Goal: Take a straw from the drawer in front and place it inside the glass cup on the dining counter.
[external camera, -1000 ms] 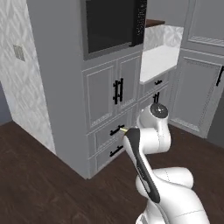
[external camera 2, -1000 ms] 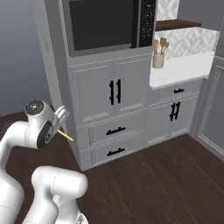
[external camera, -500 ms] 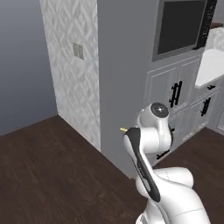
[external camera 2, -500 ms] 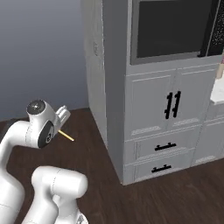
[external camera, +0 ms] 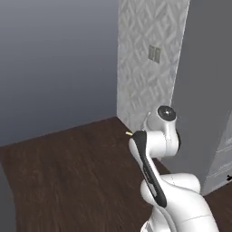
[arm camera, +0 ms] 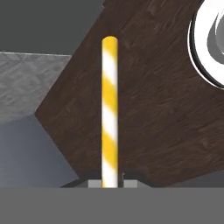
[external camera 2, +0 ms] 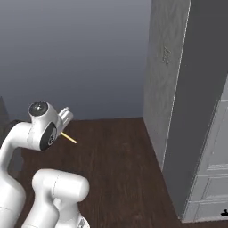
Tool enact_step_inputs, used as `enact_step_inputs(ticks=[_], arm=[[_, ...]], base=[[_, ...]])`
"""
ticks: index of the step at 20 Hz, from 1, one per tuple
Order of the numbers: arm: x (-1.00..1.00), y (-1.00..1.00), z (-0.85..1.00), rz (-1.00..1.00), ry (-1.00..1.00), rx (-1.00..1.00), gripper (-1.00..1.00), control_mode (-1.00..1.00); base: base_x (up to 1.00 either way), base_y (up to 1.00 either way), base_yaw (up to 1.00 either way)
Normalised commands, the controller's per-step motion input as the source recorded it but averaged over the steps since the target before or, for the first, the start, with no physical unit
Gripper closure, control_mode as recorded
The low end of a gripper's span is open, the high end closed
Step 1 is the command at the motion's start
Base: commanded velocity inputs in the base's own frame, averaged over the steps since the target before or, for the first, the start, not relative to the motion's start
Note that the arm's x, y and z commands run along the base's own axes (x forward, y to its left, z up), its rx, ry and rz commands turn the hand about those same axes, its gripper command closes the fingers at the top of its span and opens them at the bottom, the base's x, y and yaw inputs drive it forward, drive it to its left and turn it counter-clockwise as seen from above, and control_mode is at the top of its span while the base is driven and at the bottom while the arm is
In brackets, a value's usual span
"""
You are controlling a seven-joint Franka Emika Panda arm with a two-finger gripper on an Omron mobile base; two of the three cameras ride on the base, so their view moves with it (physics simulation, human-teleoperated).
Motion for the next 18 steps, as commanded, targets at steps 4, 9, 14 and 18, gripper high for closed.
enact_step_inputs(ticks=[4, 9, 14, 18], arm=[[0.00, 0.00, 0.00, 0.00, 0.00, 0.00, 1.00, 1.00], [0.00, 0.00, 0.00, 0.00, 0.00, 0.00, 1.00, 1.00], [0.00, 0.00, 0.00, 0.00, 0.00, 0.00, 1.00, 1.00], [0.00, 0.00, 0.00, 0.00, 0.00, 0.00, 1.00, 1.00]], base=[[0.79, 0.79, 0.48], [1.00, 0.21, 0.37], [1.00, -0.34, 0.23], [1.00, -0.43, 0.34]])
